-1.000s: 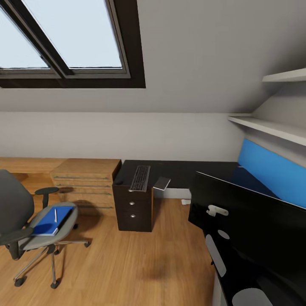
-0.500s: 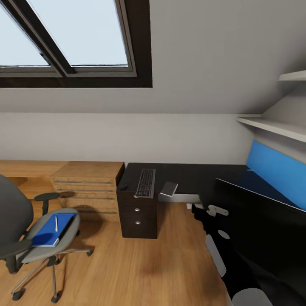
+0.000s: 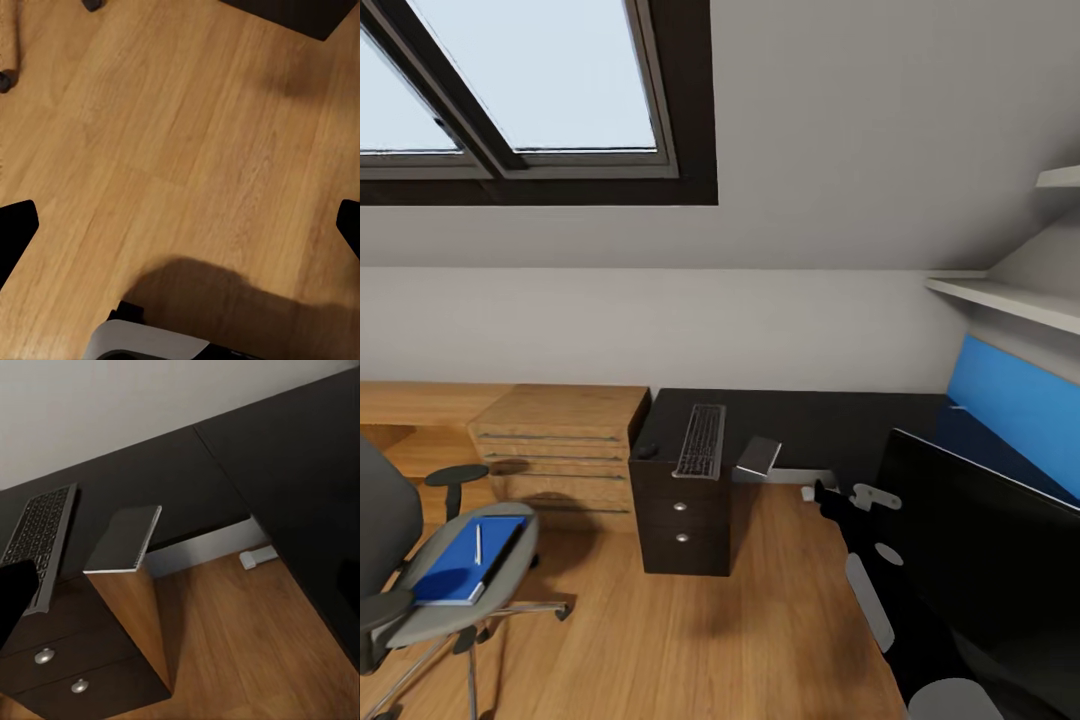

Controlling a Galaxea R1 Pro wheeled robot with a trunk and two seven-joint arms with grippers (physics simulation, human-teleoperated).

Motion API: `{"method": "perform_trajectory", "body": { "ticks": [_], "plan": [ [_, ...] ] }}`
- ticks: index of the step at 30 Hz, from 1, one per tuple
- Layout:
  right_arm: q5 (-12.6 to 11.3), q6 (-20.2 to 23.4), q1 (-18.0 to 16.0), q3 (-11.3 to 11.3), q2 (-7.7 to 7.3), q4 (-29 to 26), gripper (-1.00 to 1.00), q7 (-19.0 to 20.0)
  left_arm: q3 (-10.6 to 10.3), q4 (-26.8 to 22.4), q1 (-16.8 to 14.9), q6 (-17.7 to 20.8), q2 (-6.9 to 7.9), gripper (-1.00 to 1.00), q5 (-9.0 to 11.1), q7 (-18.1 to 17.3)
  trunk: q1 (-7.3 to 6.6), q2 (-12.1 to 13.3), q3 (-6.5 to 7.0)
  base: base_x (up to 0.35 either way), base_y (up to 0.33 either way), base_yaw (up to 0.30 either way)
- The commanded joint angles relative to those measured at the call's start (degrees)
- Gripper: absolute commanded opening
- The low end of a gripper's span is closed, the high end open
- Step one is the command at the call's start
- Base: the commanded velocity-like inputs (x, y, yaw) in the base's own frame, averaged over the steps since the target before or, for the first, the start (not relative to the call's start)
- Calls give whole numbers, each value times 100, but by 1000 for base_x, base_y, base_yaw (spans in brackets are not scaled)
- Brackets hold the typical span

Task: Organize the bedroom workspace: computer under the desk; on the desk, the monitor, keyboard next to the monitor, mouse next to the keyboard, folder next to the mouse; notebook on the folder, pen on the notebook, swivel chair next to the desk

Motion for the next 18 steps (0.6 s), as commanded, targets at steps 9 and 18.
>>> {"method": "perform_trajectory", "body": {
  "ticks": [9,18],
  "plan": [
    [-33,-10,-2,-52,-4,10,100,-21,-32,-6,-5,-32,9,100,38,45,3,-8,-6,2,-4,0],
    [-27,-32,-2,-53,0,15,100,-21,-40,-6,-5,-32,12,100,38,44,3,-8,-6,-77,71,0]
  ]
}}
